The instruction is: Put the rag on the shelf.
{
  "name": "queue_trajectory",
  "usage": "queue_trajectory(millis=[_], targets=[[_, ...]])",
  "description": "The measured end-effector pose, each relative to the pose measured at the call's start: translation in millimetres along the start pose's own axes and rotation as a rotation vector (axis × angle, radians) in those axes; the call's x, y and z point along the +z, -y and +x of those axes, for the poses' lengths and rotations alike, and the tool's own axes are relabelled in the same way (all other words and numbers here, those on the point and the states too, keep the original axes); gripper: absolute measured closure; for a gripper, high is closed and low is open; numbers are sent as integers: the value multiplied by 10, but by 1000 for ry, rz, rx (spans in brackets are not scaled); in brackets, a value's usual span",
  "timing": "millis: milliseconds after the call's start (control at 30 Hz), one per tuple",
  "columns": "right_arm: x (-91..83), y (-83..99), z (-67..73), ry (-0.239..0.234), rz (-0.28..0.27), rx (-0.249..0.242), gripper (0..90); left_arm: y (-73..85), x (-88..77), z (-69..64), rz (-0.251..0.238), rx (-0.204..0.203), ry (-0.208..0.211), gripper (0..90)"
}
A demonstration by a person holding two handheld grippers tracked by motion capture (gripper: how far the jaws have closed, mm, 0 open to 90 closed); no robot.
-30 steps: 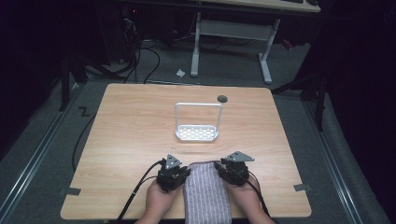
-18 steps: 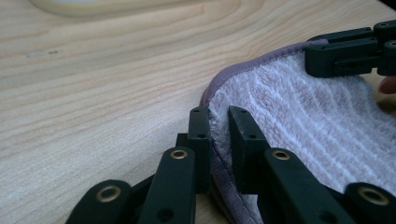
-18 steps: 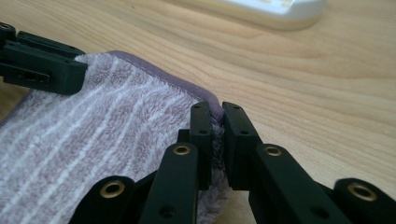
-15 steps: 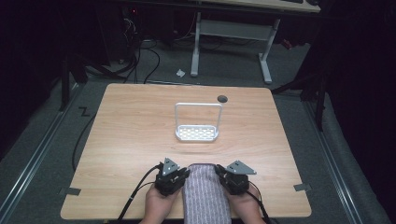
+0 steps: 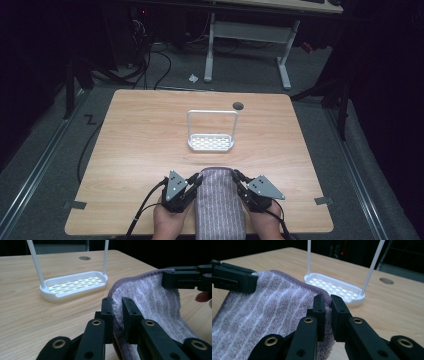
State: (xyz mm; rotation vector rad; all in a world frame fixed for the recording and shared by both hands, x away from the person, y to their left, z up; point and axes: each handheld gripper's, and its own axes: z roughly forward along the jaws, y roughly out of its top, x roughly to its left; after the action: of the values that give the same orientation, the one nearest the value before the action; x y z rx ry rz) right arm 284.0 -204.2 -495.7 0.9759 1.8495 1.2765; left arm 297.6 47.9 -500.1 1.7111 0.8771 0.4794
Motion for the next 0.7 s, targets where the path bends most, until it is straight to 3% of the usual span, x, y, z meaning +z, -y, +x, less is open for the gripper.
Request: queue_trajectory(millis=[100, 233, 333, 433, 633, 700], targets=[[-20, -43, -9, -1, -16, 3, 835, -53, -21, 2, -21, -7, 0, 804], [-21, -137, -38, 6, -44, 1, 836, -174, -24, 1, -44, 16, -11, 805], [-30, -216, -78, 4, -65, 28, 836, -267, -31, -10, -64, 6, -12, 809], [-42, -300, -105, 8, -83, 21, 837, -366, -39, -36, -75, 36, -25, 811], [-34, -522, -204, 14, -124, 10, 837, -555, -39, 20, -120, 14, -11, 812], [-47, -610, -230, 14, -146, 7, 837, -635, -25, 35, -110, 17, 3, 812]])
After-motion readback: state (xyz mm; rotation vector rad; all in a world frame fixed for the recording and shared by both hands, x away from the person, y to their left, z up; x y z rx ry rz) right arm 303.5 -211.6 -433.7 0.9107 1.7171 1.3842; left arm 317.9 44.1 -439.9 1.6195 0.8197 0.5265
